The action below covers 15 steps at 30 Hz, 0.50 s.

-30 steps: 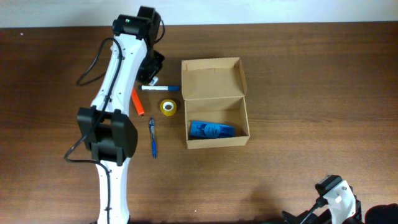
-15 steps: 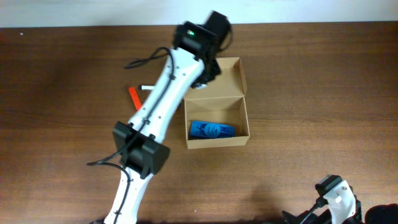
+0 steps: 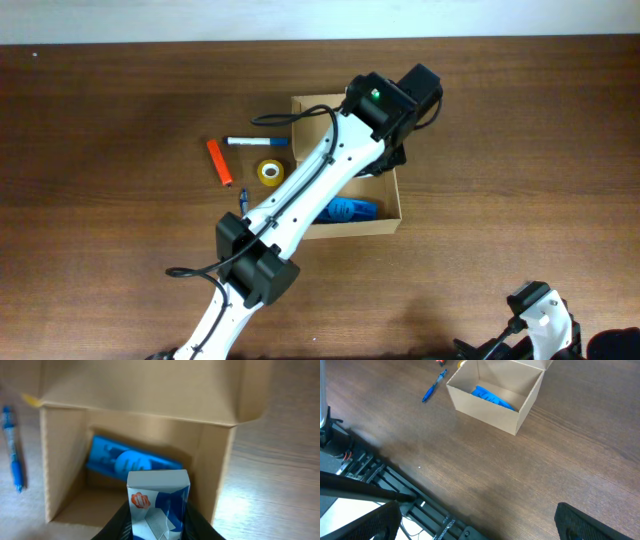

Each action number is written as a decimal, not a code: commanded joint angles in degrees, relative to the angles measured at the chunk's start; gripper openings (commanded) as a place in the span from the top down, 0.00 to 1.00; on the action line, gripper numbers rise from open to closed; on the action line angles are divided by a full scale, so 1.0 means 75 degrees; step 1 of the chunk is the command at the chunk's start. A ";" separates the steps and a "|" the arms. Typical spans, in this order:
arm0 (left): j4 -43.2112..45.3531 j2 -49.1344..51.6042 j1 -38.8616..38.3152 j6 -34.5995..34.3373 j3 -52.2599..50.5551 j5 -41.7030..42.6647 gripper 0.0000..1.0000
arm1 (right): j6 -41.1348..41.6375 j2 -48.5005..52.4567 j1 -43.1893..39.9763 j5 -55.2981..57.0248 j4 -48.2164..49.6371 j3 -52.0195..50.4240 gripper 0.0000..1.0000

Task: Pack container
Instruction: 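Carry the staple box into the cardboard box and release it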

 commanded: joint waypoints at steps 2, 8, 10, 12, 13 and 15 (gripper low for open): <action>-0.0067 -0.0006 -0.0382 -0.0635 0.0064 -0.0662 0.74 | 0.0085 0.0055 0.0041 0.0061 0.0020 -0.0006 0.01; 0.0152 -0.0006 -0.0545 -0.0603 -0.0425 -0.0647 0.74 | 0.0085 0.0055 0.0041 0.0061 0.0020 -0.0006 0.01; 0.0251 -0.0006 -0.0545 -0.0478 -0.0533 -0.0612 0.74 | 0.0085 0.0055 0.0041 0.0061 0.0020 -0.0006 0.01; 0.0417 -0.0006 -0.0533 -0.0085 -0.0632 -0.0557 0.73 | 0.0085 0.0055 0.0041 0.0061 0.0020 -0.0006 0.01; 0.0446 -0.0006 -0.0513 -0.0076 -0.0644 -0.0557 0.73 | 0.0085 0.0055 0.0041 0.0061 0.0020 -0.0006 0.01; 0.0708 -0.0006 -0.0510 0.0291 -0.0699 -0.0434 0.73 | 0.0085 0.0055 0.0041 0.0061 0.0020 -0.0006 0.01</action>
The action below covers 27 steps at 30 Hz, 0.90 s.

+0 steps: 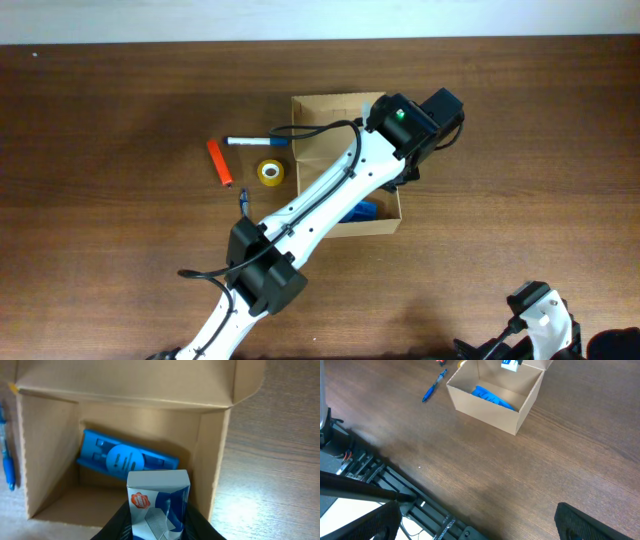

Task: Pack container
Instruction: 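Carry the staple box into the cardboard box and release it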

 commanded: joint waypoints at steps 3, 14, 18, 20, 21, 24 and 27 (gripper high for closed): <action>0.0452 -0.0006 0.0026 0.0638 -0.0347 0.0175 0.73 | 0.0085 0.0055 0.0041 0.0061 0.0020 -0.0006 0.01; 0.1000 -0.0009 0.0041 0.1075 -0.0886 0.0638 0.73 | 0.0085 0.0055 0.0041 0.0061 0.0020 -0.0006 0.01; 0.1145 -0.0009 0.0041 0.0941 -0.1084 0.0935 0.73 | 0.0085 0.0055 0.0041 0.0061 0.0020 -0.0006 0.01; 0.1151 -0.0009 0.0061 0.0676 -0.1282 0.1014 0.73 | 0.0085 0.0055 0.0041 0.0061 0.0020 -0.0006 0.00; 0.1192 -0.0009 0.0061 0.0635 -0.1373 0.1078 0.73 | 0.0085 0.0055 0.0041 0.0061 0.0020 -0.0006 0.01; 0.1358 -0.0009 0.0061 0.0635 -0.1635 0.1338 0.73 | 0.0085 0.0055 0.0041 0.0061 0.0020 -0.0006 0.01; 0.1349 -0.0009 0.0047 0.0635 -0.1792 0.1358 0.73 | 0.0085 0.0055 0.0041 0.0061 0.0020 -0.0006 0.01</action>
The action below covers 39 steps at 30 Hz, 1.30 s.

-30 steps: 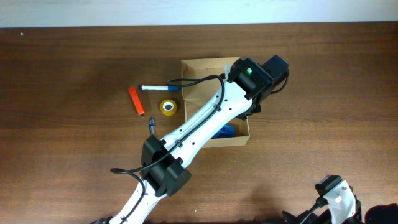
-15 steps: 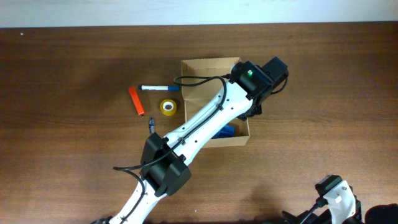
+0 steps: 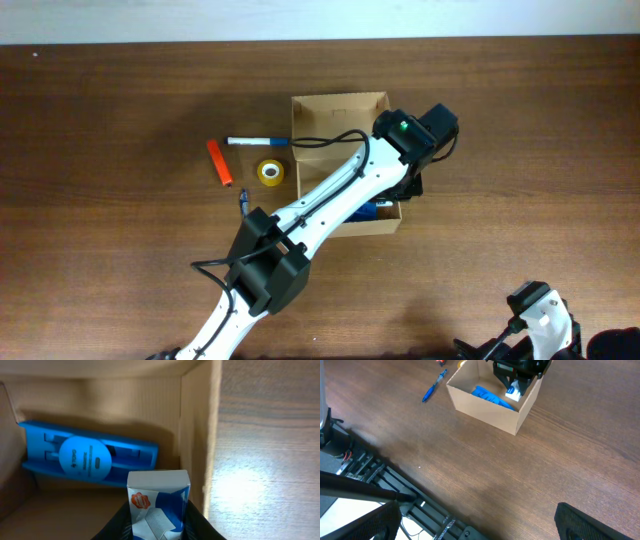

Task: Pack container
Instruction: 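Carry the staple box into the cardboard box and release it, then return the left gripper and grasp the red stapler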

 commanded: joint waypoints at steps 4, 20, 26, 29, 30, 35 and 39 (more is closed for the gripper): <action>0.0157 -0.0009 0.0041 -0.0102 -0.0370 0.0216 0.73 | 0.0087 0.0058 0.0041 0.0061 0.0017 -0.0006 0.01; 0.0268 -0.0009 0.0003 -0.0391 -0.0423 0.0458 0.68 | 0.0087 0.0058 0.0041 0.0061 0.0017 -0.0006 0.01; 0.0300 -0.0009 0.0006 -0.0391 -0.0423 0.0472 0.57 | 0.0087 0.0058 0.0041 0.0061 0.0017 -0.0006 0.01; 0.0300 -0.0017 0.0009 -0.0388 -0.0420 0.0431 0.57 | 0.0087 0.0058 0.0041 0.0061 0.0017 -0.0006 0.01; 0.0297 -0.0064 0.0026 -0.0388 -0.0420 0.0326 0.57 | 0.0087 0.0058 0.0041 0.0061 0.0017 -0.0006 0.01; 0.0152 -0.0743 0.0230 -0.0358 -0.0420 -0.0312 0.51 | 0.0087 0.0058 0.0041 0.0061 0.0017 -0.0006 0.01; -0.0082 -0.1510 0.0641 -0.0358 -0.0420 -0.0723 0.50 | 0.0087 0.0058 0.0041 0.0061 0.0017 -0.0006 0.01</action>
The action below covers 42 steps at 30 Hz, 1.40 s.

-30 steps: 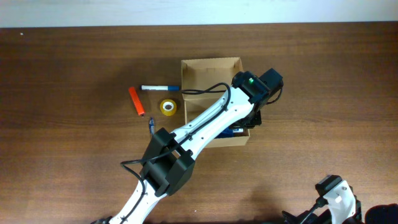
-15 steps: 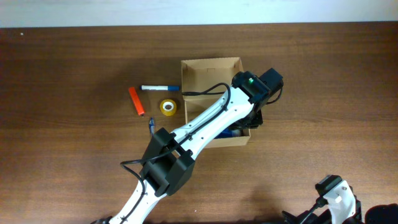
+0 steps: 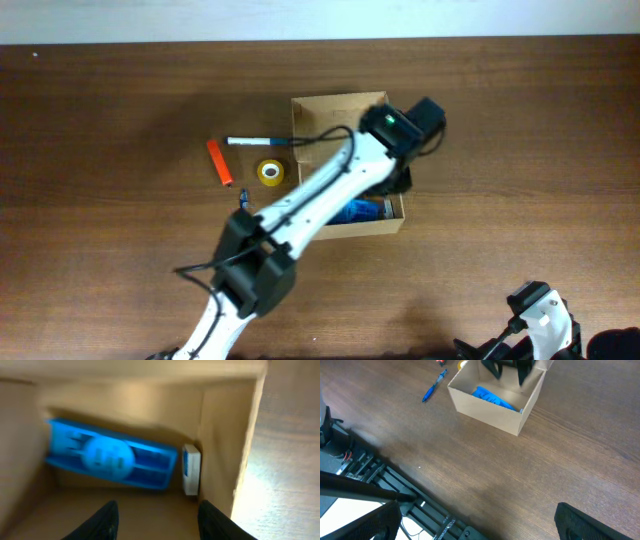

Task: Pack container
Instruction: 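Return the left gripper and grasp the red stapler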

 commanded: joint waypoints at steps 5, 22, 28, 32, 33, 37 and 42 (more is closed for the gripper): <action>-0.0335 -0.1629 0.0883 -0.0015 0.0000 -0.0831 0.37 | 0.0090 0.0058 0.0041 0.0061 0.0020 -0.0006 0.01; -0.2101 -0.2090 0.3815 -0.1932 -0.0178 -0.1856 0.00 | 0.0090 0.0058 0.0041 0.0061 0.0020 -0.0006 0.01; -0.1137 -0.2063 0.4456 -0.1719 -0.1434 -0.1204 0.01 | 0.0090 0.0058 0.0041 0.0061 0.0020 -0.0006 0.01; 0.0694 -0.2063 0.4578 0.0154 -0.2433 -0.1102 0.00 | 0.0090 0.0058 0.0041 0.0061 0.0020 -0.0006 0.01; 0.0991 -0.2063 0.4610 0.0388 -0.2667 -0.1043 0.00 | 0.0090 0.0058 0.0041 0.0061 0.0020 -0.0006 0.01; 0.2124 -0.2063 0.4849 0.0997 -0.3853 -0.0880 0.00 | 0.0090 0.0058 0.0041 0.0061 0.0020 -0.0006 0.01; 0.3066 -0.2063 0.5138 0.1072 -0.4878 -0.0449 0.00 | 0.0090 0.0058 0.0041 0.0061 0.0020 -0.0006 0.01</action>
